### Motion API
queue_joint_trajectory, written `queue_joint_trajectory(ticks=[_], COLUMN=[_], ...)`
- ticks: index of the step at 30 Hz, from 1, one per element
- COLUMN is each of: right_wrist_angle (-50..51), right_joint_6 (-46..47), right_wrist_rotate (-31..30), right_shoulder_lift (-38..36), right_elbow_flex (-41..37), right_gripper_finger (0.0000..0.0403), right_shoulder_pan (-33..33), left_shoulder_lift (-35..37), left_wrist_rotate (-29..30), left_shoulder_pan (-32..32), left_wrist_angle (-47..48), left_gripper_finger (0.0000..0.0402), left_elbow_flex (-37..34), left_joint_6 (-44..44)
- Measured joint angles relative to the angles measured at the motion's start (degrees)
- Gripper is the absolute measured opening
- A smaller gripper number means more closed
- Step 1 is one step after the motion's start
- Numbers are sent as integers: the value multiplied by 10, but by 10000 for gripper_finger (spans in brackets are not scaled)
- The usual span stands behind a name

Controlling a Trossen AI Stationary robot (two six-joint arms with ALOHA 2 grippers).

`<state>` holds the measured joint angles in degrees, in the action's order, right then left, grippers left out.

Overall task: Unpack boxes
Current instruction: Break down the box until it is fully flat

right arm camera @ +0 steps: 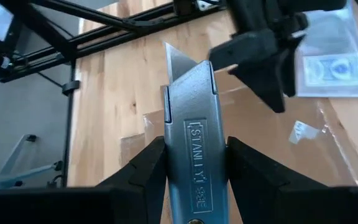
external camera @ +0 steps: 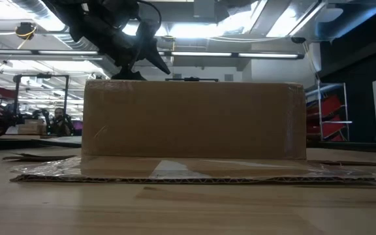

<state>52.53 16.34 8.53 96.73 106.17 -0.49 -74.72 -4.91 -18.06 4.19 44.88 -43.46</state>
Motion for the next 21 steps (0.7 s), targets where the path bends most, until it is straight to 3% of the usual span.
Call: queue_joint_trajectory(ticks=[11, 21], right_wrist_angle=[-29, -32], right_joint_6=[49, 97], right_wrist_rotate=[-102, -138], right_shoulder_lift=[0, 0], right_elbow_flex=[0, 0], right_gripper_finger=[131, 131], right_shoulder_pan=[17, 17], left_shoulder_lift=[0, 0], left_wrist_rotate=[0, 0], left_shoulder_pan=[0, 0], left_wrist_angle=[0, 0], left_gripper_finger=[239, 239], left_elbow_flex=[0, 0], left_joint_6=[0, 0])
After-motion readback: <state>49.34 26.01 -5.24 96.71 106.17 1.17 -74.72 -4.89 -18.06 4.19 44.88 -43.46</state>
